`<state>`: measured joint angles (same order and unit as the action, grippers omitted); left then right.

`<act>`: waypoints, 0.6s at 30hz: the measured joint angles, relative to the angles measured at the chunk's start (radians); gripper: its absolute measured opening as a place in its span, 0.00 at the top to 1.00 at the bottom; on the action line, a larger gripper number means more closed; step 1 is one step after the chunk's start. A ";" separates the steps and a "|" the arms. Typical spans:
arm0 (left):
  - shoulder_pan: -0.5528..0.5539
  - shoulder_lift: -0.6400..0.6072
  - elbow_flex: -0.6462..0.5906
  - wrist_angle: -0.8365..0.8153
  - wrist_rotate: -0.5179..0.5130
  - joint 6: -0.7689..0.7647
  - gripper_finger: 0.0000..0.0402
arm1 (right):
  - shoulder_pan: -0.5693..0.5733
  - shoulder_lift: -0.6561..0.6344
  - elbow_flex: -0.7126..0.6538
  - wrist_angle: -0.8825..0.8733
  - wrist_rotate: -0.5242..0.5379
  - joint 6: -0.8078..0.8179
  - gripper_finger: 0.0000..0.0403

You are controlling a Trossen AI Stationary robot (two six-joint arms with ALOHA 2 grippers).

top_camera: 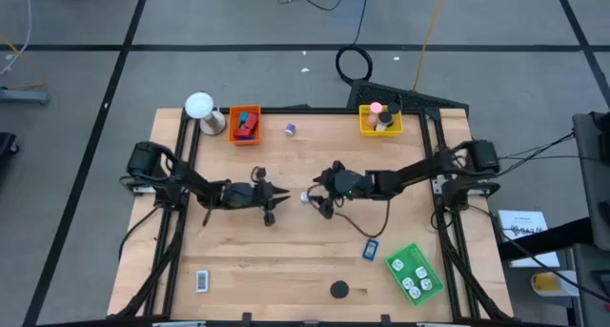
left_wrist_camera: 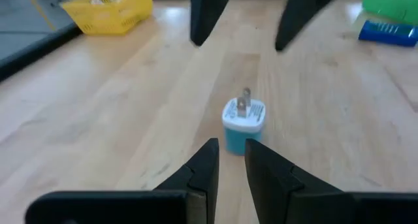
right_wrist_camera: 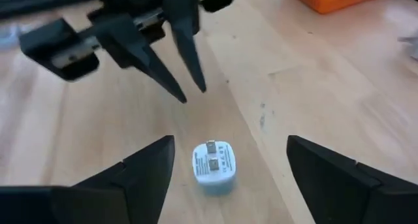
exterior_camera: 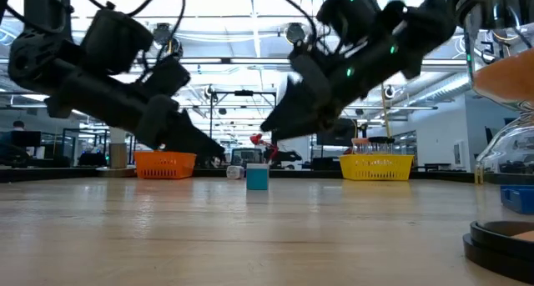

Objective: Pick & Place Office items
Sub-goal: Put the light blue charger adapter into the green bin

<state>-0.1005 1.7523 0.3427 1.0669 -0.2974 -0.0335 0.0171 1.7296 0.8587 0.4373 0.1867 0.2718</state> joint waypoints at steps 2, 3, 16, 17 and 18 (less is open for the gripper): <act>0.001 -0.015 -0.040 0.058 0.000 0.002 0.81 | -0.004 -0.049 0.018 -0.109 0.001 0.040 0.34; 0.001 -0.021 -0.061 0.090 0.000 0.004 0.81 | -0.005 -0.061 0.041 -0.171 0.004 0.047 0.38; 0.002 -0.030 -0.169 0.187 0.006 0.004 0.81 | -0.015 0.079 0.472 -0.833 -0.066 0.010 0.81; 0.002 -0.030 -0.169 0.182 0.007 0.004 0.81 | -0.016 0.098 0.500 -0.836 -0.083 0.000 0.80; 0.002 -0.030 -0.169 0.183 0.007 0.004 0.81 | -0.017 0.108 0.518 -0.853 -0.098 -0.006 0.78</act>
<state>-0.0986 1.7222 0.1735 1.2504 -0.2905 -0.0292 0.0006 1.8373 1.3764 -0.4155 0.0892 0.2654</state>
